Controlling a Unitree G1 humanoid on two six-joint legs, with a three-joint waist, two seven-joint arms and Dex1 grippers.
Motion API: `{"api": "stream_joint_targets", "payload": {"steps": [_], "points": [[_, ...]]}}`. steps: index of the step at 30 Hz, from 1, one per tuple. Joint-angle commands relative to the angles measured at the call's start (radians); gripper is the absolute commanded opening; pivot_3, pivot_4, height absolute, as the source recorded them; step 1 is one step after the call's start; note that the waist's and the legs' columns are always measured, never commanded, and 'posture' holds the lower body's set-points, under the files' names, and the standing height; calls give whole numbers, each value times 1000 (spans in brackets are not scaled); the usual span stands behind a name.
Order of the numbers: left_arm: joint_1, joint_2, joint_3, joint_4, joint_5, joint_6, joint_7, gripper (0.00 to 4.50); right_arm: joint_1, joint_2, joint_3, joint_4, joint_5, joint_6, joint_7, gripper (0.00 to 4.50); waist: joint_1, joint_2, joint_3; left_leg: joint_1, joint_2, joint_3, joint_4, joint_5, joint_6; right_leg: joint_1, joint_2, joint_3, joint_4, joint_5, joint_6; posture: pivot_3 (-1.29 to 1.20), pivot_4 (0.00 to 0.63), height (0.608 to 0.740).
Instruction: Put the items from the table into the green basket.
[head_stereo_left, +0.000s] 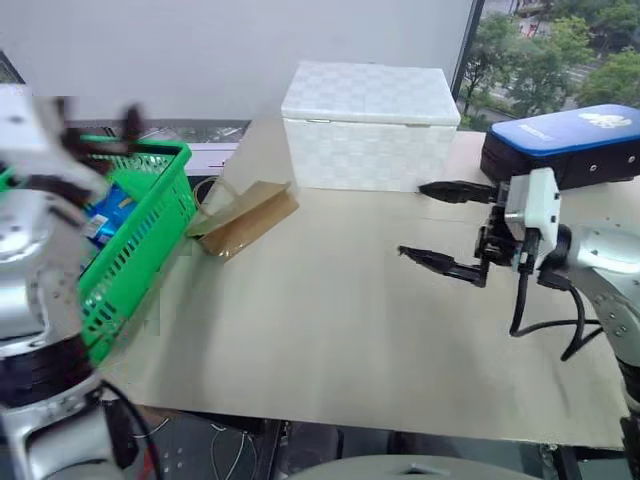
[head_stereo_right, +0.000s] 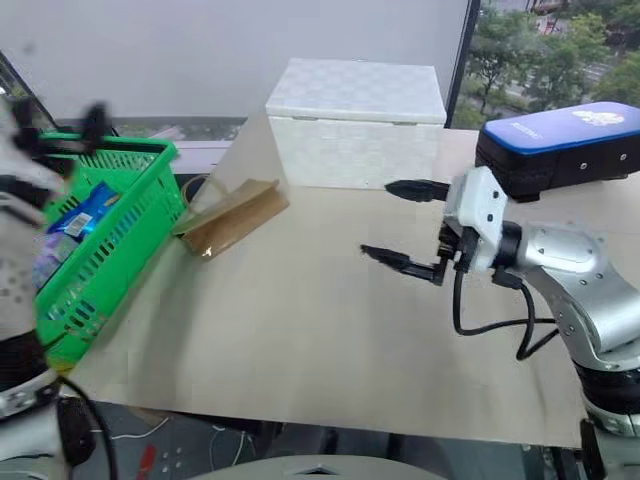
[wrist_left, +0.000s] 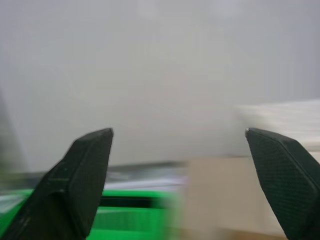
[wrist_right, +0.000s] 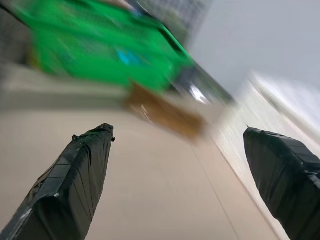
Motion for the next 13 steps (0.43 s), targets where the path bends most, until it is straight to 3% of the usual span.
{"api": "stream_joint_targets", "payload": {"steps": [1,5,9,13], "points": [[70,-17,-79,-125,-122,114,-76,4400,63,-15,-71,26,-46,36,-76,4500,-18,1,-1,0,0,1,0,0,0,0,0,1,0,0,0,49,0,740],[238,-45,-112,-201,-184,148,-133,4400,211,-20,-151,62,-73,26,-94,4500,-76,4,-2,0,4,4,-1,0,0,-2,5,3,0,0,0,-11,0,740],[409,-49,-111,-226,-144,123,-157,4400,365,-37,-233,55,-86,0,-66,4500,-111,10,-2,-1,7,7,-1,-2,4,-1,8,4,3,-2,-3,-34,1,740],[516,-34,-95,-231,-98,91,-182,4400,452,-34,-274,87,-118,-42,-62,4500,-124,14,0,16,9,11,-2,-3,5,15,13,7,2,-6,0,-32,13,740]]}}
